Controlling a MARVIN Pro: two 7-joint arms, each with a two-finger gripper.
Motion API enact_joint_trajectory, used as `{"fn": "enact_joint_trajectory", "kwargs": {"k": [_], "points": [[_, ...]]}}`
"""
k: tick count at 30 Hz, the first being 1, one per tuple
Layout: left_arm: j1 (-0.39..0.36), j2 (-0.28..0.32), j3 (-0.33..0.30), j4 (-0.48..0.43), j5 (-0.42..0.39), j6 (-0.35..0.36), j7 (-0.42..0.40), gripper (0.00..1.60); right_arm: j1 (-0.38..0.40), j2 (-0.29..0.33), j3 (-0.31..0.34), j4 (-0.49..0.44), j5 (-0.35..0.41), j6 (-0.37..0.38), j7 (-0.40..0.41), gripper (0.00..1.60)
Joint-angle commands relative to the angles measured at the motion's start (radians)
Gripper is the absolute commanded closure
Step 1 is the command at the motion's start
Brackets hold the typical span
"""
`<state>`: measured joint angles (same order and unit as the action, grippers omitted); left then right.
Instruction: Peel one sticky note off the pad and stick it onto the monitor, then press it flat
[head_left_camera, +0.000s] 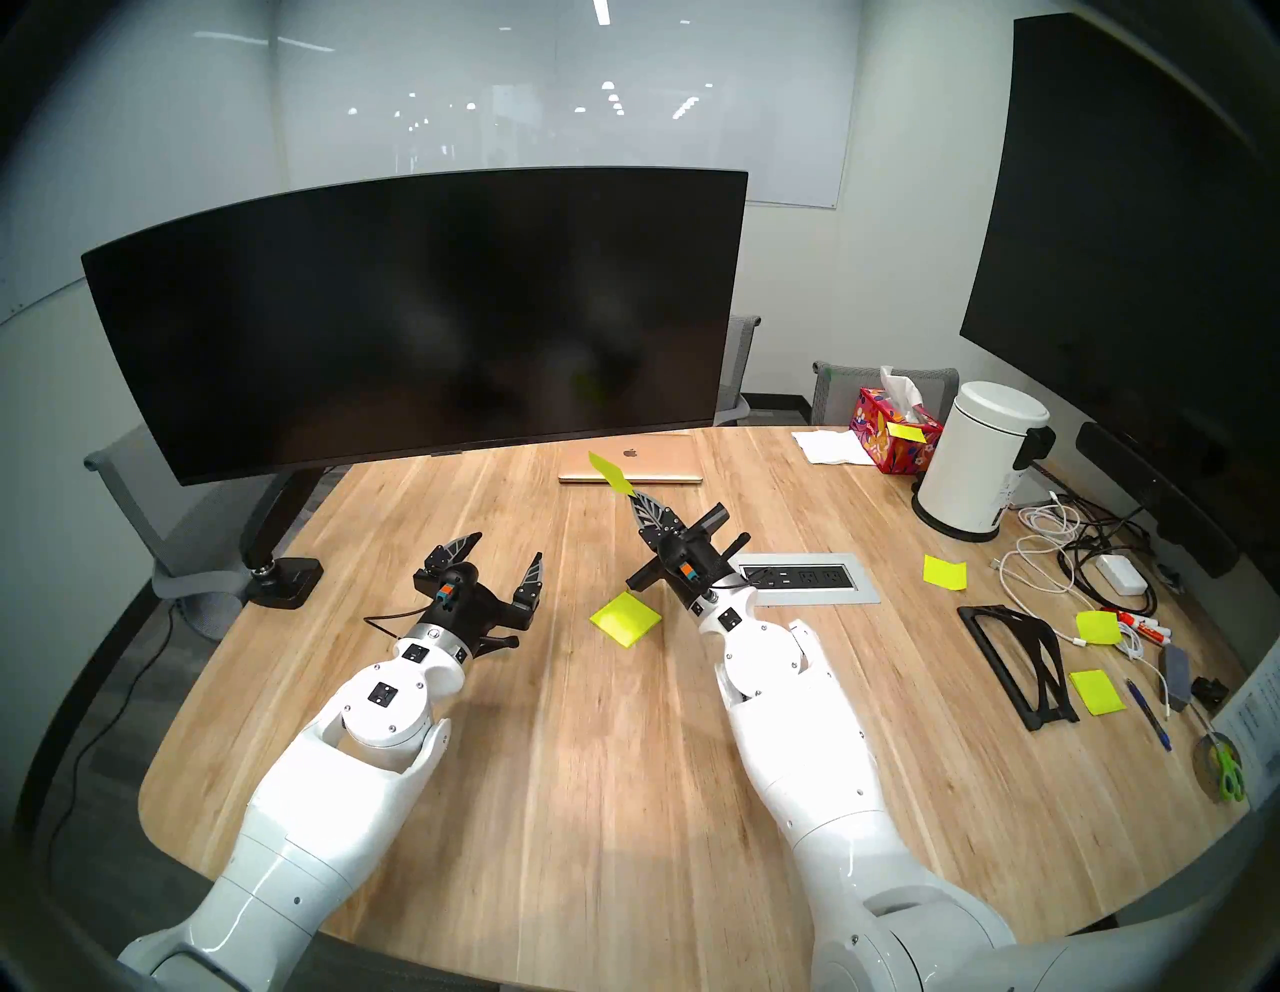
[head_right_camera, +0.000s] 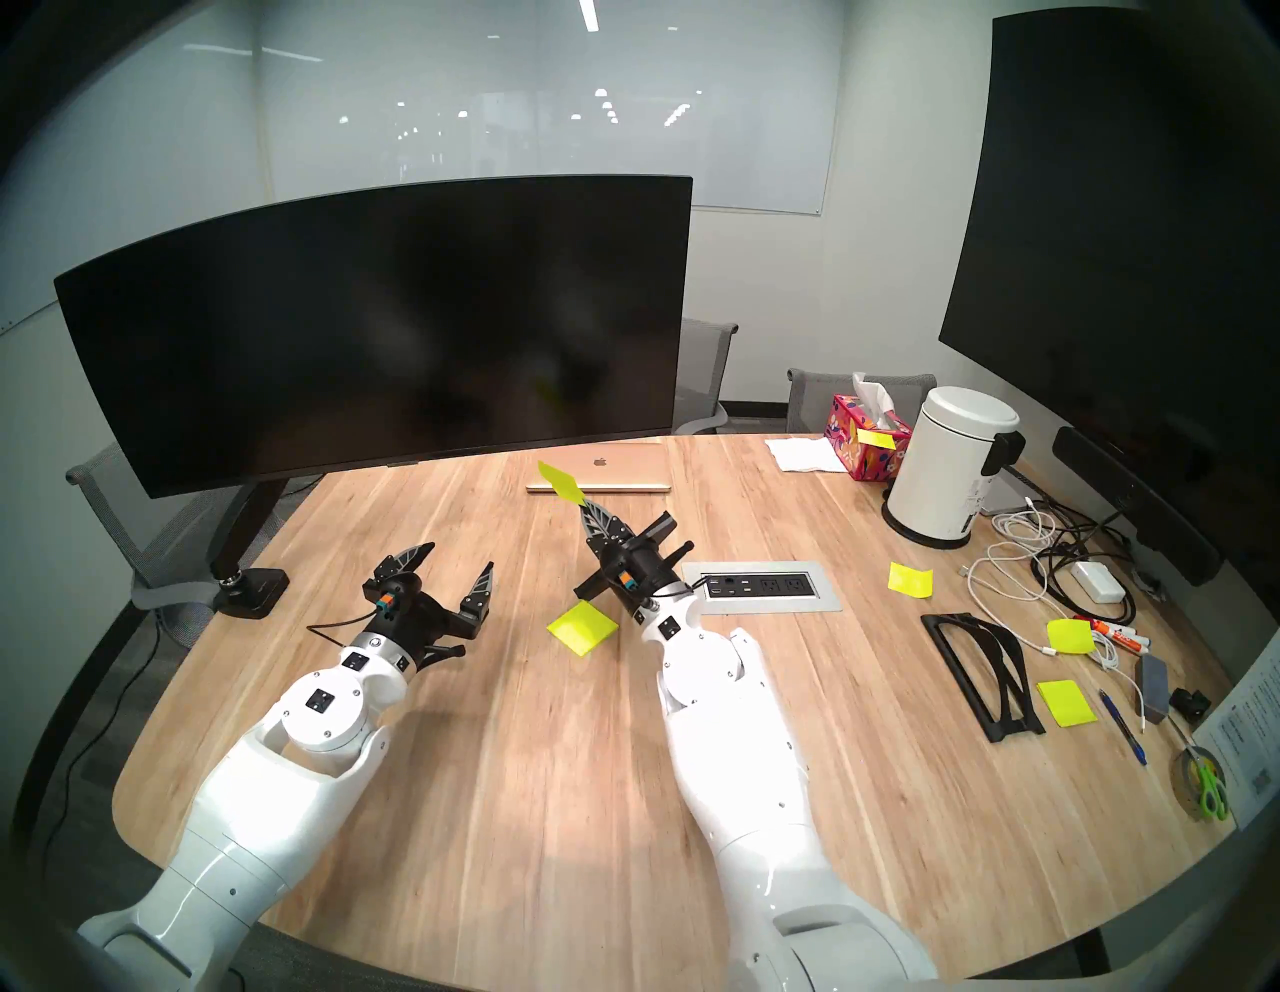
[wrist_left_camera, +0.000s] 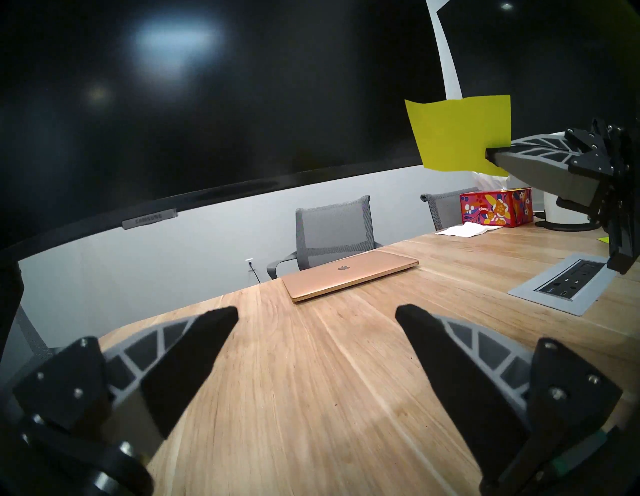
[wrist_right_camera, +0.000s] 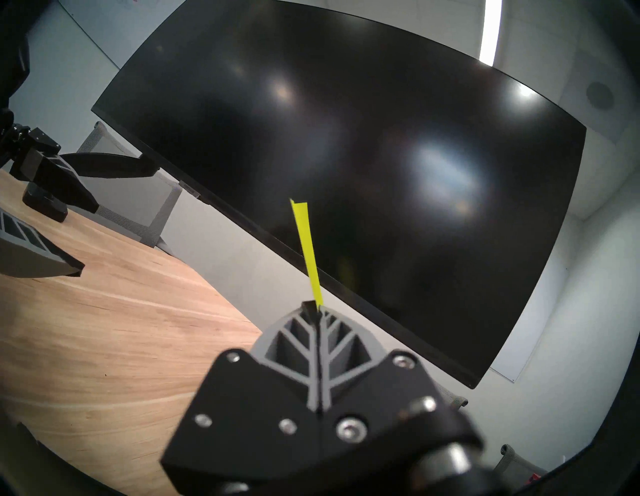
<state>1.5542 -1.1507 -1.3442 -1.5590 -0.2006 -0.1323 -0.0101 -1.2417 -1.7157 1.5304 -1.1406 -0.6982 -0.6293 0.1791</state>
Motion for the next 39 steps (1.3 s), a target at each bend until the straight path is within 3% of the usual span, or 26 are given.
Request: {"fn": "enact_joint_trajectory", "kwargs": {"k": [1,4,9,27,39], "points": [[-0.018,0.000,0.002,-0.023,0.011,0.010,0.005,0.00,0.023,-0.006,0.003,-0.012,-0.035,-0.029,-0.069,1.60],[-0.009,-0.001,0.005,-0.031,0.016,0.015,0.009,0.00,0.018,-0.008,0.006,-0.004,-0.037,-0.043,-0.087,1.60],[0.005,-0.007,0.011,-0.047,0.025,0.022,0.018,0.00,0.006,-0.002,-0.008,-0.002,-0.127,-0.070,-0.173,1.60],[0.030,-0.010,0.022,-0.074,0.040,0.025,0.041,0.00,-0.008,-0.004,-0.017,-0.001,-0.250,-0.092,-0.401,1.60],[0.037,-0.007,0.006,-0.063,0.033,0.017,0.040,0.00,0.041,-0.026,-0.019,0.053,-0.308,-0.078,-0.476,1.60]]}}
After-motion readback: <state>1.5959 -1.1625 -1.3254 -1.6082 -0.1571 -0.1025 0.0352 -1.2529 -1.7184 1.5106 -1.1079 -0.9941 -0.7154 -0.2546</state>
